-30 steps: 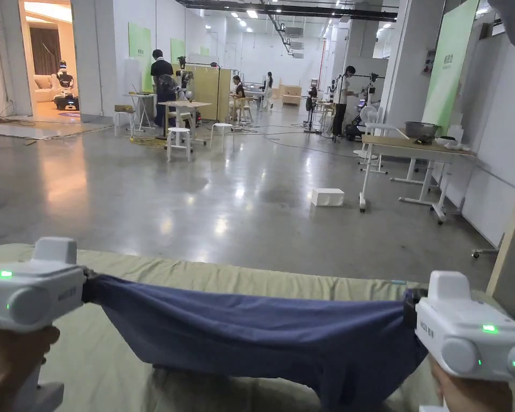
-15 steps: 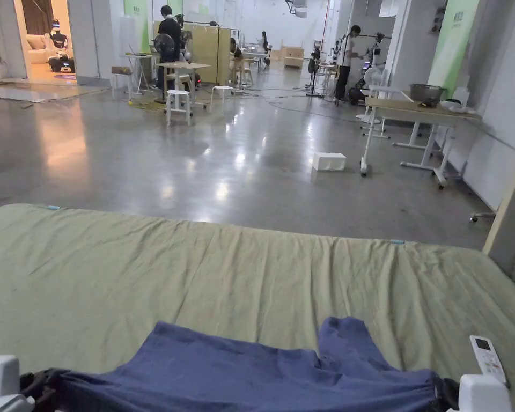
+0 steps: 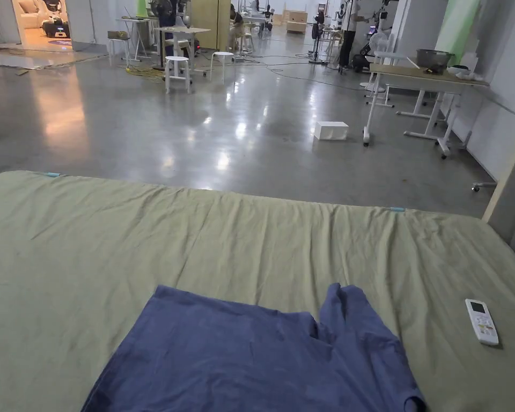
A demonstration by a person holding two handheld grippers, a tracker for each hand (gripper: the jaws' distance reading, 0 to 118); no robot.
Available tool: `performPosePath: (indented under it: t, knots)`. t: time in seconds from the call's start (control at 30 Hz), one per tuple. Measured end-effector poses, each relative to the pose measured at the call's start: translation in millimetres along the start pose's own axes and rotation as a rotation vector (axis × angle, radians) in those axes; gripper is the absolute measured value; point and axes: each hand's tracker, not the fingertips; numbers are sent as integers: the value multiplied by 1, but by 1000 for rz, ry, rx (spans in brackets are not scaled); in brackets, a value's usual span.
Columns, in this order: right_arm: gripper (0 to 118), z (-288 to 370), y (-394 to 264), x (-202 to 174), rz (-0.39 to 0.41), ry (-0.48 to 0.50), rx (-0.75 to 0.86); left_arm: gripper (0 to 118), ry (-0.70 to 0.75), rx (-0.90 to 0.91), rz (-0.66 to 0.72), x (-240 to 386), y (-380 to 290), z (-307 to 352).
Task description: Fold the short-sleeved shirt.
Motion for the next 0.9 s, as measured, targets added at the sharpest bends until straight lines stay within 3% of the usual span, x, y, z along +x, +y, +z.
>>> performPosePath:
  t: [0.27, 0.33, 0.4, 0.47, 0.8, 0.87, 0.9]
  knots:
    - [10, -18, -27, -12, 28, -13, -48, 5, -18, -103, 14, 11, -20, -22]
    - [27, -16, -24, -16, 33, -27, -34, 17, -19, -104, 16, 14, -19, -28]
    - [60, -12, -17, -20, -1, -44, 5, 48, -13, -85, 1, 21, -9, -28]
    - [76, -6, -7, -26, -17, -47, 49, 62, -2, -51, -22, 32, 0, -23]
    - [80, 37, 62, -62, -54, -2, 393, 62, -41, 282, -45, 83, 75, 13]
    - [73, 44, 73, -68, -84, -10, 438, 58, -45, 360, -51, 92, 88, 24]
    - [62, 48, 80, -71, -95, -32, 457, 47, -43, 398, -51, 97, 94, 30]
